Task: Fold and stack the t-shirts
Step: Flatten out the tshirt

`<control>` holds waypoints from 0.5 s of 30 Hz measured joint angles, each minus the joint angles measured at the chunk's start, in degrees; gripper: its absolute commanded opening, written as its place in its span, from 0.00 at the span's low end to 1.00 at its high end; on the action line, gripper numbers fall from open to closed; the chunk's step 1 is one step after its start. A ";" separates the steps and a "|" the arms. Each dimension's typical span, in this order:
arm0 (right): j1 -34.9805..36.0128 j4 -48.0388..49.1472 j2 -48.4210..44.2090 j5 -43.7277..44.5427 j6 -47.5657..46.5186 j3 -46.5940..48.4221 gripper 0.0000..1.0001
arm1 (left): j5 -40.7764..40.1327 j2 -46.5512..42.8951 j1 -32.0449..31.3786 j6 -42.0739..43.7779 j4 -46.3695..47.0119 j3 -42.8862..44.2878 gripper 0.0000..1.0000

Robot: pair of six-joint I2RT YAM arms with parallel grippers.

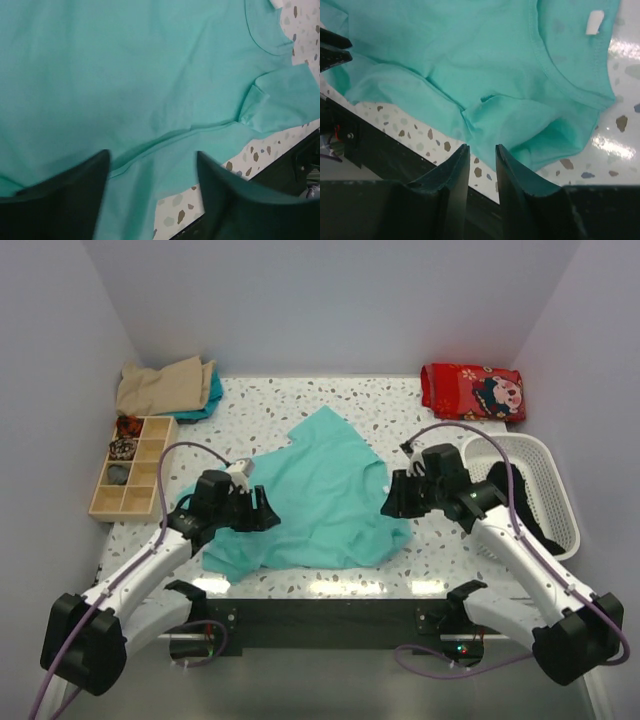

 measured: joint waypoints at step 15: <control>-1.07 12.79 33.68 15.45 -4.48 24.26 0.66 | -24.92 13.07 0.28 -1.70 3.74 13.90 1.00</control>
